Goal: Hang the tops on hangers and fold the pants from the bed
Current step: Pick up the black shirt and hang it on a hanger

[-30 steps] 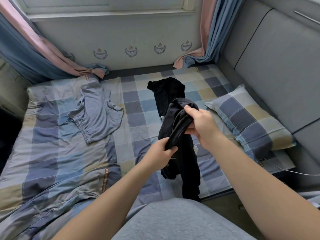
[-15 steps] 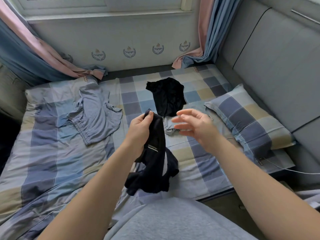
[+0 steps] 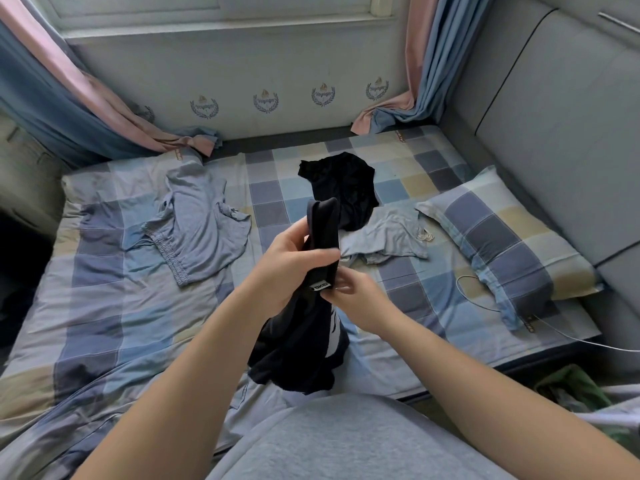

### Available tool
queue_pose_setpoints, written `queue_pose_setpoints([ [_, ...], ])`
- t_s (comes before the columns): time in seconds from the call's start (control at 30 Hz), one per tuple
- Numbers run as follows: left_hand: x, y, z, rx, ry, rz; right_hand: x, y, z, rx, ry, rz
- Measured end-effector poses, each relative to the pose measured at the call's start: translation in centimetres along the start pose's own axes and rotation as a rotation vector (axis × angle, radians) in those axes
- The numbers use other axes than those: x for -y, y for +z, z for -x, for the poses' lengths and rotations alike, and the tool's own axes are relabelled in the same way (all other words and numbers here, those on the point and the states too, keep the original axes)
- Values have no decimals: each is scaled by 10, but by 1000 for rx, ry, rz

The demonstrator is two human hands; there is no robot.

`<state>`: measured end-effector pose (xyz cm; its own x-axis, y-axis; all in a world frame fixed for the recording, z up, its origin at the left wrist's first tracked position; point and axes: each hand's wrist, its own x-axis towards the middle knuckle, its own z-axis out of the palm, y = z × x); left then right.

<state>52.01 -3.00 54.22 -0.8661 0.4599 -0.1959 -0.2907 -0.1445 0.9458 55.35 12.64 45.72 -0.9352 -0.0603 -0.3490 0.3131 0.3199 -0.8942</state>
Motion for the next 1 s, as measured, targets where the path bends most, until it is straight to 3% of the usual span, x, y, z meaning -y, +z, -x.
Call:
queue_pose_setpoints([
  [0.3, -4, -7, -1, 90, -48, 152, -26, -5, 6, 159, 103, 243],
  [0.53, -9, -18, -5, 13, 12, 152, -36, -28, 6, -122, 101, 305],
  [0.77, -19, -62, -15, -207, 87, -116, -13, -63, 5, -254, 5, 122],
  [0.93, 8, -74, -32, -421, -64, -631, 10, -63, 10, -175, -7, -107],
  [1.0, 27, -67, -34, -431, -165, -756, 17, -58, 12, -166, -8, -201],
])
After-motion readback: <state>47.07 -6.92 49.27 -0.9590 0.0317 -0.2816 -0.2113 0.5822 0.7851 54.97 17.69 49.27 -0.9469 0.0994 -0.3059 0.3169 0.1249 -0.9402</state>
